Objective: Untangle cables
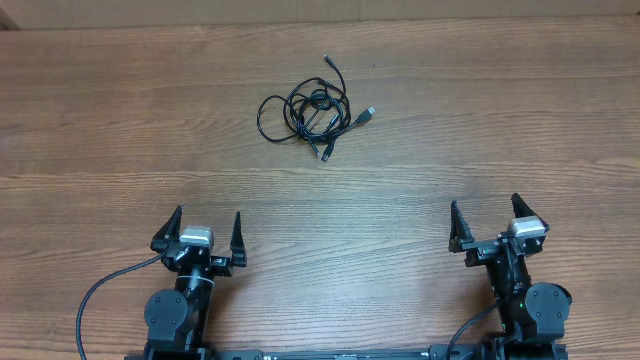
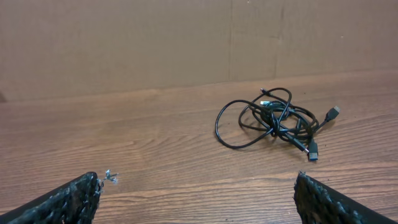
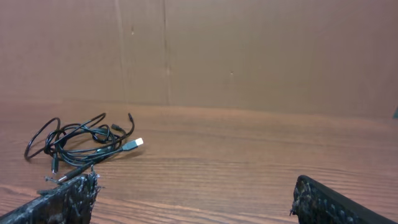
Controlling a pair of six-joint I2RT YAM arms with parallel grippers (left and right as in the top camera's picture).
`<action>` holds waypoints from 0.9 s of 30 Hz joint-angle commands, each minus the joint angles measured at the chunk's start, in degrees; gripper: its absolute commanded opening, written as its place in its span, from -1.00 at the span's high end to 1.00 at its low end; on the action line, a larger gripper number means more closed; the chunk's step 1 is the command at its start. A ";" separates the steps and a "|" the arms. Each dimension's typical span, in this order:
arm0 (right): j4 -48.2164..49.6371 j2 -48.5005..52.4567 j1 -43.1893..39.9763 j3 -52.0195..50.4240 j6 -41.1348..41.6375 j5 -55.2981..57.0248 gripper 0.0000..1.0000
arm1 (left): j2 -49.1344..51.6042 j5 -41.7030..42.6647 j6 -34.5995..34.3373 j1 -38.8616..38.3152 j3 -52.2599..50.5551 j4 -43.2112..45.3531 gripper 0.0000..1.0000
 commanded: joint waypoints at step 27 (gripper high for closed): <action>-3.93 4.13 -0.13 34.64 5.73 -11.65 -1.00 | 12.72 8.33 -3.15 -0.04 57.99 -25.81 -0.99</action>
